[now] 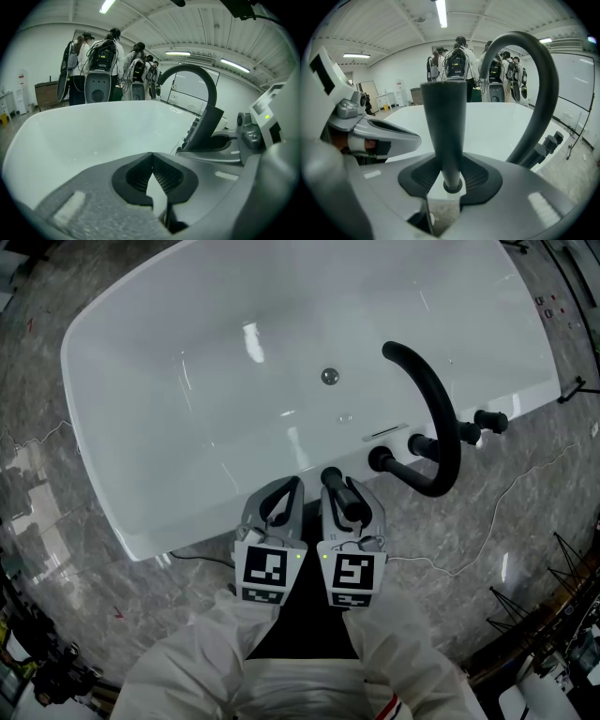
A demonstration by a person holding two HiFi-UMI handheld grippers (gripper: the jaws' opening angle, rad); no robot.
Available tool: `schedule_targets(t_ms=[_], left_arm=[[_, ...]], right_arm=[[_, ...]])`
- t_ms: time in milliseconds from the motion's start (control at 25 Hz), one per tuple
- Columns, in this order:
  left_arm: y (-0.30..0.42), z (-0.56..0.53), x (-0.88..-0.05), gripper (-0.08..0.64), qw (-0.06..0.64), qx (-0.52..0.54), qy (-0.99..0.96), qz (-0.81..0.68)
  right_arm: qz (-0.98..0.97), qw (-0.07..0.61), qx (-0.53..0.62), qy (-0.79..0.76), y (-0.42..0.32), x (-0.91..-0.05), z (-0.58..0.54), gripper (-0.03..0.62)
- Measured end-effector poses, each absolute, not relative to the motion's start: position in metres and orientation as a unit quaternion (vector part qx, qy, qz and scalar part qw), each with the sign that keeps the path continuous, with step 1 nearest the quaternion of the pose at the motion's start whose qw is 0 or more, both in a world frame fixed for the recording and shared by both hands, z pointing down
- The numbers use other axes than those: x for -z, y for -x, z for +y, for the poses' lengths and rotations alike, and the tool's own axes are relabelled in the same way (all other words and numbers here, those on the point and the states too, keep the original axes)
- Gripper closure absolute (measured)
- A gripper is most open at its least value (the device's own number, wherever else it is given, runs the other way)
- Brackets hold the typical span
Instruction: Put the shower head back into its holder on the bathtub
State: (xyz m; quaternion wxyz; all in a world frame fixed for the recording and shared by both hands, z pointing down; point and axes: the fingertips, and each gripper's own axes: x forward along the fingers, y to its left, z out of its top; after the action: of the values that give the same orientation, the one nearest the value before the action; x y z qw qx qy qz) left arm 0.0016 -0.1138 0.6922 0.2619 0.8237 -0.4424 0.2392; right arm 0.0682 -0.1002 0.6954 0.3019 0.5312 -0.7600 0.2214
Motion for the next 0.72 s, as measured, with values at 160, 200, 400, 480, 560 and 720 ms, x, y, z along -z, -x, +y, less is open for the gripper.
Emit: schedule_targets(t_ms=[160, 200, 400, 480, 560, 720], left_arm=[[-0.002, -0.113, -0.695, 0.56, 0.264, -0.24, -0.823, -0.442], [-0.002, -0.112, -0.696, 0.56, 0.265, -0.241, -0.823, -0.442], [-0.001, -0.109, -0.702, 0.56, 0.273, -0.245, -0.819, -0.441], [0.0, -0.109, -0.704, 0.56, 0.276, -0.246, -0.817, -0.442], [0.0, -0.11, -0.704, 0.56, 0.277, -0.245, -0.817, -0.442], [0.0, -0.113, -0.705, 0.56, 0.28, -0.244, -0.817, -0.442]], right_arm=[[-0.763, 0.303, -0.216, -0.529, -0.067, -0.696, -0.101, 0.453], [-0.764, 0.303, -0.214, -0.529, -0.066, -0.696, -0.102, 0.453], [-0.765, 0.302, -0.209, -0.529, -0.065, -0.696, -0.104, 0.453], [-0.766, 0.301, -0.21, -0.528, -0.064, -0.696, -0.104, 0.453], [-0.766, 0.3, -0.211, -0.528, -0.064, -0.696, -0.104, 0.453], [-0.767, 0.297, -0.211, -0.528, -0.064, -0.696, -0.105, 0.451]])
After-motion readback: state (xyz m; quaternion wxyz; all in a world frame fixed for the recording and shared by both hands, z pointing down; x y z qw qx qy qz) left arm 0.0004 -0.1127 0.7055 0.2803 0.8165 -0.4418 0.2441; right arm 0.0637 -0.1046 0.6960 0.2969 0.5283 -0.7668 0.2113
